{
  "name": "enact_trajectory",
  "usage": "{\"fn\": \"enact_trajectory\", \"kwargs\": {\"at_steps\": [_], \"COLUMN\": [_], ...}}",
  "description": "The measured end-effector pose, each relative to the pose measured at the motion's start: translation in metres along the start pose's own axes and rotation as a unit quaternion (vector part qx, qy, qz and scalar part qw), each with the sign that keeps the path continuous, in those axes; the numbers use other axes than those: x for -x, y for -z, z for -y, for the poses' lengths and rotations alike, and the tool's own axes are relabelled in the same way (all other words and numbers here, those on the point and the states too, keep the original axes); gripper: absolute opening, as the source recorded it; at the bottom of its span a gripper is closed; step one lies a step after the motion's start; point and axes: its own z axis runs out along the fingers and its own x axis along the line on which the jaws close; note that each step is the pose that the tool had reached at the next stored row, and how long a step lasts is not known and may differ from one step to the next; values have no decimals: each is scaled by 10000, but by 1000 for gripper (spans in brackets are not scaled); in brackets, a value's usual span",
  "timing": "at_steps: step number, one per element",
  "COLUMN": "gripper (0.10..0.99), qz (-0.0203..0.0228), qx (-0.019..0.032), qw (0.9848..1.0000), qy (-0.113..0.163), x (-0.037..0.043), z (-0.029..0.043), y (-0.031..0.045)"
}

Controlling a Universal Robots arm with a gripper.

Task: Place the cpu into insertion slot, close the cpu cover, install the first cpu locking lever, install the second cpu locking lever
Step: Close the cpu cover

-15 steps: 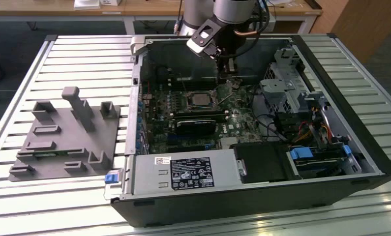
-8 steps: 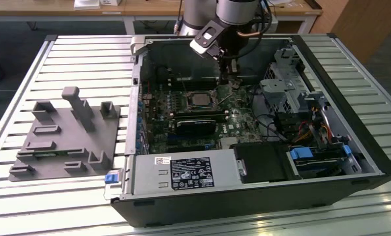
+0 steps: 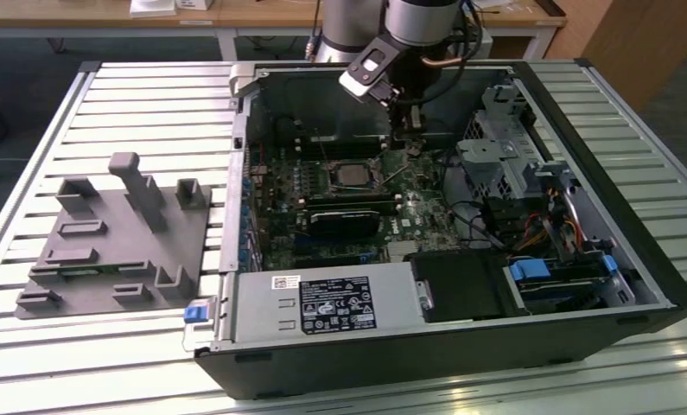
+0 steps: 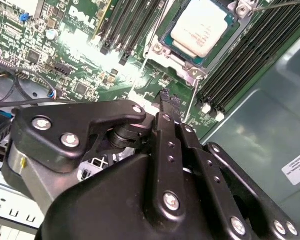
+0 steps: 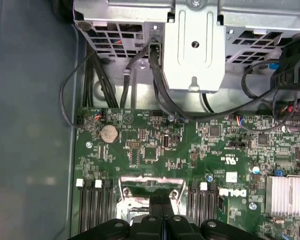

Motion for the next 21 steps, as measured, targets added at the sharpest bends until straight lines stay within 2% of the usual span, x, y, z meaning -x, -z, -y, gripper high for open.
{"fn": "enact_trajectory", "kwargs": {"at_steps": [11,21], "gripper": [106,106], "qz": [19,19], "qx": [0,0], "qw": [9999,10000], "qy": [-100,-85], "x": [-2,-25], "z": [-89,-151], "y": [-26,-63]}}
